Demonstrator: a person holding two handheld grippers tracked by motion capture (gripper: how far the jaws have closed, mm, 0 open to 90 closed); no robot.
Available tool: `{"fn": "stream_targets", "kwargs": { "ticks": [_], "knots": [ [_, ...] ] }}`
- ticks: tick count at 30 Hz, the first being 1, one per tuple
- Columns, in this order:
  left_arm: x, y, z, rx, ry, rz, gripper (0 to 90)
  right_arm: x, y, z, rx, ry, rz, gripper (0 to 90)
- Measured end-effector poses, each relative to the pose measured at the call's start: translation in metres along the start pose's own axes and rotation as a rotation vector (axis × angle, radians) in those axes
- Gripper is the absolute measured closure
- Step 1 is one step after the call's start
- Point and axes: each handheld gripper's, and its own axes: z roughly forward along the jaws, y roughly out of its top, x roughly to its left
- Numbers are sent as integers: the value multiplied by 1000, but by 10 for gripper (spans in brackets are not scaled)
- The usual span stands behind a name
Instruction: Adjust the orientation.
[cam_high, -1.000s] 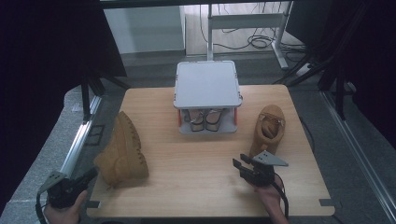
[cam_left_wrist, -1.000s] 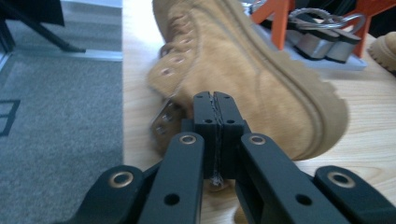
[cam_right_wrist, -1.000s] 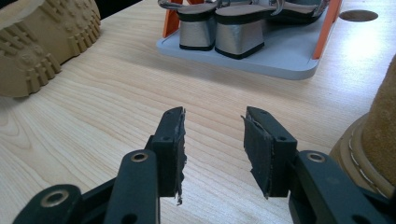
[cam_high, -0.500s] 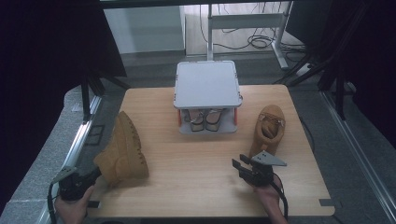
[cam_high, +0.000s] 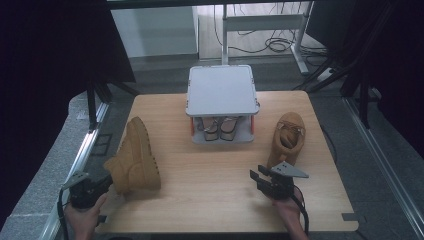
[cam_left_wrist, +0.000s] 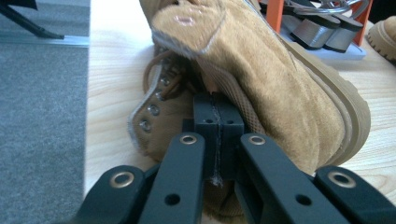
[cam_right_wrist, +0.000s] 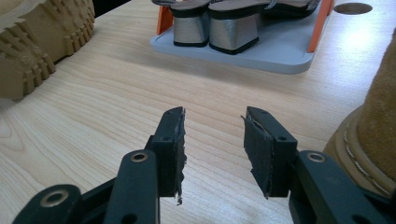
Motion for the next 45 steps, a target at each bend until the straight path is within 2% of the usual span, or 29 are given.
{"fn": "stream_targets", "kwargs": {
  "ticks": [6, 10, 12, 15, 18, 22, 24, 27, 29, 33, 36, 37, 39, 41, 45],
  "knots": [
    [-12, 12, 3, -9, -29, 28, 895, -3, 1, -2, -8, -7, 9, 586],
    [-25, 18, 14, 19, -83, 54, 895, -6, 2, -5, -15, -12, 12, 586],
    [-36, 23, 19, 1, -101, 73, 896, -8, 2, -6, -21, -15, 24, 586],
    [-50, 36, 25, 4, -114, 102, 896, -10, 2, -8, -24, -26, 30, 586],
    [-72, 50, 38, -5, -134, 139, 896, -11, 2, -10, -27, -35, 35, 586],
    [-101, 66, 62, 25, -179, 160, 896, -14, 1, -11, -30, -41, 44, 586],
    [-117, 74, 74, 55, -154, 189, 896, -16, 0, -11, -27, -44, 46, 586],
    [-130, 79, 87, 95, -148, 219, 895, -17, 0, -11, -25, -42, 51, 586],
    [-134, 80, 88, 106, -123, 233, 892, -18, 0, -12, -28, -43, 48, 586],
    [-131, 79, 79, 82, -113, 219, 884, -18, 0, -12, -29, -41, 56, 586],
    [-136, 77, 64, 30, -141, 218, 878, -18, 0, -11, -29, -42, 57, 586],
    [-139, 76, 61, 21, -142, 224, 886, -18, 0, -11, -28, -42, 58, 585],
    [-147, 70, 56, 9, -191, 226, 879, -18, 0, -11, -29, -40, 61, 584],
    [-154, 64, 54, -5, -199, 233, 888, -17, 0, -11, -30, -36, 66, 583],
    [-166, 54, 62, 18, -216, 257, 893, -17, 0, -11, -32, -33, 65, 583]
  ]
}}
